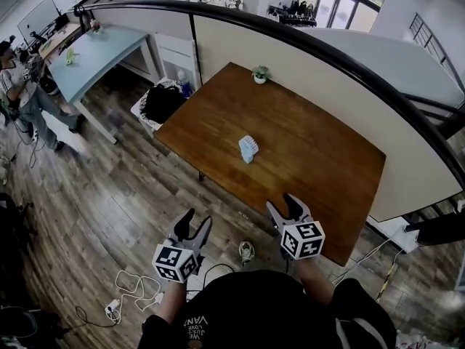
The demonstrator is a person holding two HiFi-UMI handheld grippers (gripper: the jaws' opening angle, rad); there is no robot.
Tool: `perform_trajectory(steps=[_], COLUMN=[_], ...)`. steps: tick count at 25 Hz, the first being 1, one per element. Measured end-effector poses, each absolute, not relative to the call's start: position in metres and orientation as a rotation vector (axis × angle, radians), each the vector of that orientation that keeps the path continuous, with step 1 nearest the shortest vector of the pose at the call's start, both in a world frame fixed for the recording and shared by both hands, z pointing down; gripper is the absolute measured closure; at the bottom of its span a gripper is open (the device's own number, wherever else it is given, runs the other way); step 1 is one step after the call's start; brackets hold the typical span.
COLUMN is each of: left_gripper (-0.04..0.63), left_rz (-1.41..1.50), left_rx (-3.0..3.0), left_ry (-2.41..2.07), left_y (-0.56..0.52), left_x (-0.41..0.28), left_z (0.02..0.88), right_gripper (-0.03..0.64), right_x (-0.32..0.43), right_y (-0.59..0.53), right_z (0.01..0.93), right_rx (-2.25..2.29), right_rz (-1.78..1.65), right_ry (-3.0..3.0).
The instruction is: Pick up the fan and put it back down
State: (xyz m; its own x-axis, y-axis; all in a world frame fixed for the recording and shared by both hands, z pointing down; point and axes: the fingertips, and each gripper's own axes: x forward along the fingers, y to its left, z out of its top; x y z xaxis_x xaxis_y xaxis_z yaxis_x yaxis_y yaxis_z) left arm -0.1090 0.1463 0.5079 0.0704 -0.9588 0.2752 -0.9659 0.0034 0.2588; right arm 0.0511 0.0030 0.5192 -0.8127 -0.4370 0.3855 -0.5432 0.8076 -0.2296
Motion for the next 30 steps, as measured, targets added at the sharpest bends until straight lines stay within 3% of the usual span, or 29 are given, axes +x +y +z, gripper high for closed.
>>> perform_trajectory(steps=[20,30], left_gripper=[0.385,0.385], left_rz=[0.012,0.091], left_rx=[1.895,2.052], left_ry=[-1.955,-1.726], left_y=[0.065,0.008], left_x=[-0.151,-0.193], left_z=[0.529,0.537], right_gripper=[0.388,0.371], right_x=[-0.02,-0.062], right_y=[-0.08,-0.101], right_z=[0.545,0.557], right_rx=[0.583,0.679], right_rz=[0.456,0.431], right_ry=[-2.666,-2.633])
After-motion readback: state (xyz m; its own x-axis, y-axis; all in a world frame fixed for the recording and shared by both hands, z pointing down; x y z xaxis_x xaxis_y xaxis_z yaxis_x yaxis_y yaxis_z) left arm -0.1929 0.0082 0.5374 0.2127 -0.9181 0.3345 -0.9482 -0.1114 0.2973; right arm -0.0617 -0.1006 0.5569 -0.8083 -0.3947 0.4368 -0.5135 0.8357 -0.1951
